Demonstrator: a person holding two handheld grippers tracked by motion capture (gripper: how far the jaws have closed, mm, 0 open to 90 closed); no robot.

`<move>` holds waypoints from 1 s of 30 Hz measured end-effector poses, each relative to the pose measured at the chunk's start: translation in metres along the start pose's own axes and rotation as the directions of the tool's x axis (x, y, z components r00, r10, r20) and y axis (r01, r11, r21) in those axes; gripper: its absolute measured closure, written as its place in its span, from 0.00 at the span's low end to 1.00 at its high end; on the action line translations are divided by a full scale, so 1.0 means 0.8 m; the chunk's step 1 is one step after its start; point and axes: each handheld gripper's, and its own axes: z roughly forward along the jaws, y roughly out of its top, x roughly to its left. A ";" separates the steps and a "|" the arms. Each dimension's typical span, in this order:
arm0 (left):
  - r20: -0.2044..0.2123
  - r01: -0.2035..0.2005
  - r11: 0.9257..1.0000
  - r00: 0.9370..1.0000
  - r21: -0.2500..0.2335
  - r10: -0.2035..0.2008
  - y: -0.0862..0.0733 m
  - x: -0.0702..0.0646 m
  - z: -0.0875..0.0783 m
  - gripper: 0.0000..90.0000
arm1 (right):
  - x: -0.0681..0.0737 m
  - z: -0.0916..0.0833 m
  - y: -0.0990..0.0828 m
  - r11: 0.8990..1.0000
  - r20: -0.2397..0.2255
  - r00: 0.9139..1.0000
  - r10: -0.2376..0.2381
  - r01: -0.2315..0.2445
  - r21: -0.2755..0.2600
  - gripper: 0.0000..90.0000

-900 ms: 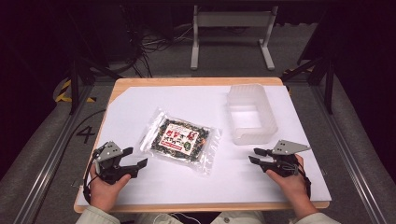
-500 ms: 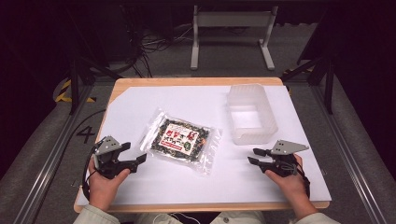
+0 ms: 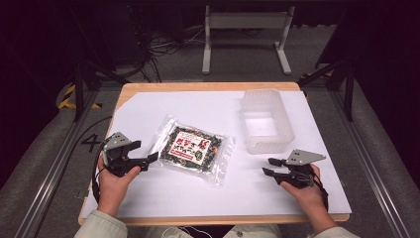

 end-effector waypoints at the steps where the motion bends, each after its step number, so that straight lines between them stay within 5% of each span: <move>1: 0.000 0.008 1.000 1.000 -0.001 -0.008 0.001 0.002 0.002 0.20 | 0.000 0.000 0.000 1.000 0.002 1.000 0.000 0.000 0.000 0.61; 11: -0.036 0.011 1.000 0.999 0.002 -0.011 0.008 0.018 0.019 0.18 | 0.000 -0.001 -0.001 1.000 0.005 1.000 0.002 -0.002 0.003 0.58; 19: -0.018 0.077 0.997 0.997 0.003 -0.077 -0.002 0.037 0.040 0.19 | 0.001 -0.001 -0.003 1.000 0.009 1.000 0.000 -0.001 0.007 0.57; 30: -0.012 0.081 0.994 0.997 0.077 -0.080 -0.011 0.043 0.059 0.23 | 0.001 0.000 -0.003 1.000 0.008 1.000 -0.002 0.002 0.010 0.55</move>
